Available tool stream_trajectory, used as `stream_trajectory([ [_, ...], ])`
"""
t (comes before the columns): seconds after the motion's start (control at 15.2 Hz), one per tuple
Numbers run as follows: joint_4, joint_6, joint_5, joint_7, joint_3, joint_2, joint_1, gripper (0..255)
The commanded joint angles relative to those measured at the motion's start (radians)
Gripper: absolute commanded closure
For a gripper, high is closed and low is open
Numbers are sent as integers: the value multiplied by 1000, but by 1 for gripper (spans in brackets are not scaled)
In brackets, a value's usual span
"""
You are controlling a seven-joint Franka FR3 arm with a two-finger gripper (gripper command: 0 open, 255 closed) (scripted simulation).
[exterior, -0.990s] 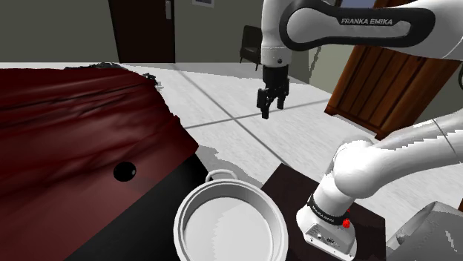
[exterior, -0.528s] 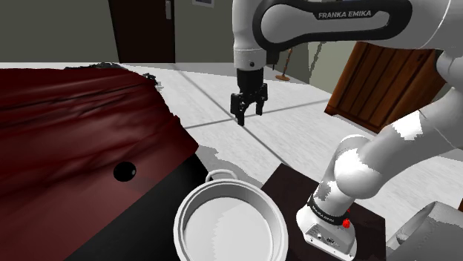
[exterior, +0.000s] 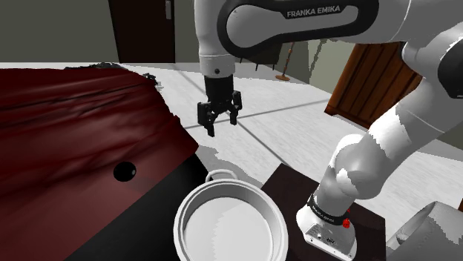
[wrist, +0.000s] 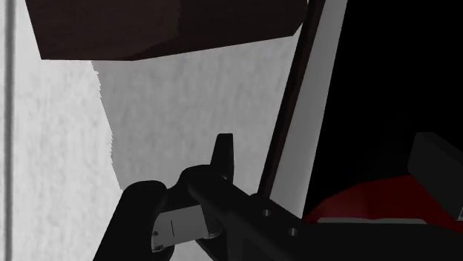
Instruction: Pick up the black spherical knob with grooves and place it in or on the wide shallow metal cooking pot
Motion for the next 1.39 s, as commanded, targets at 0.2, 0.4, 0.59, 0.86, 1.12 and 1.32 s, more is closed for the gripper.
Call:
stream_trajectory([
  [0.2, 159, 21, -9, 104, 64, 175, 24, 0],
  [0.4, 261, 26, -27, 168, 96, 282, 45, 0],
  [0.59, 378, 22, -56, 231, 123, 395, 75, 0],
  [0.86, 560, -1, -105, 312, 145, 557, 130, 0],
  [1.12, 789, -54, -162, 382, 152, 735, 207, 0],
  [1.32, 867, -66, -181, 401, 149, 799, 240, 0],
])
